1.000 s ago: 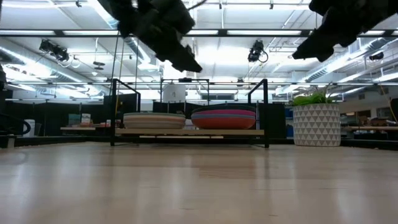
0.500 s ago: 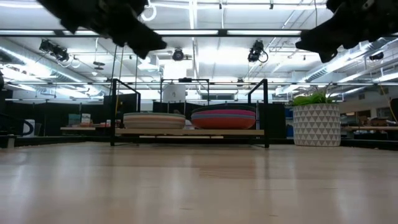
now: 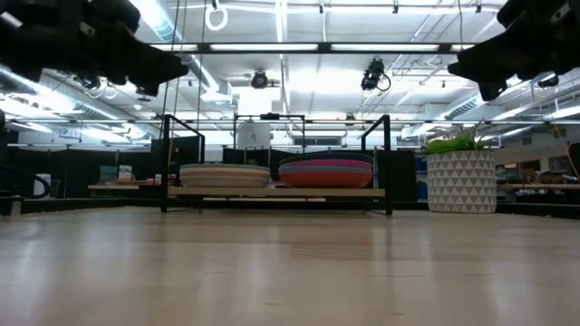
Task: Place and stack plates onto a shelf
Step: Return to Home Position
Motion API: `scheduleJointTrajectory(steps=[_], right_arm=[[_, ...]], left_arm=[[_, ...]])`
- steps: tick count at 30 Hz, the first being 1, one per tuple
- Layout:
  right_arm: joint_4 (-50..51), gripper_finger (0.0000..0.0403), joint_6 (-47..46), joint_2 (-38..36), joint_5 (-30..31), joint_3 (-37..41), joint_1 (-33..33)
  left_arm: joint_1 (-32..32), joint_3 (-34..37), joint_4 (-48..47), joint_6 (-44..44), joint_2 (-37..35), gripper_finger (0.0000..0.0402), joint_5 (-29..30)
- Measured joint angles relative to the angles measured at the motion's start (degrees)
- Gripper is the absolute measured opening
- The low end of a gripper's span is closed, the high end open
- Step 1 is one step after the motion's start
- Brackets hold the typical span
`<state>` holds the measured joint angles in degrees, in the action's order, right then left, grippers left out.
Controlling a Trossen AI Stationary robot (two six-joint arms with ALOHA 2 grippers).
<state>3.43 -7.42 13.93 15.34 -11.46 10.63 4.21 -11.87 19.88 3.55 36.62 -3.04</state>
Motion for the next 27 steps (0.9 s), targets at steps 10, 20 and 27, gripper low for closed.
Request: scheduleJointTrajectory(steps=[10, 20, 27], right_arm=[[-9.11, 0.0139, 2.0, -8.25, 0.19, 9.19, 0.0], [-11.19, 0.0139, -8.27, -8.96, 0.39, 11.1, 0.0], [-12.38, 0.0139, -8.52, -8.94, 0.06, 11.1, 0.0]], left_arm=[[-0.26, 9.18, 0.99, -2.01, -15.61, 0.012, 1.24], [-1.2, 11.38, -0.88, -4.9, -25.39, 0.0081, 0.38], [-1.27, 11.4, 0.82, -6.38, -26.07, 0.0069, 2.07]])
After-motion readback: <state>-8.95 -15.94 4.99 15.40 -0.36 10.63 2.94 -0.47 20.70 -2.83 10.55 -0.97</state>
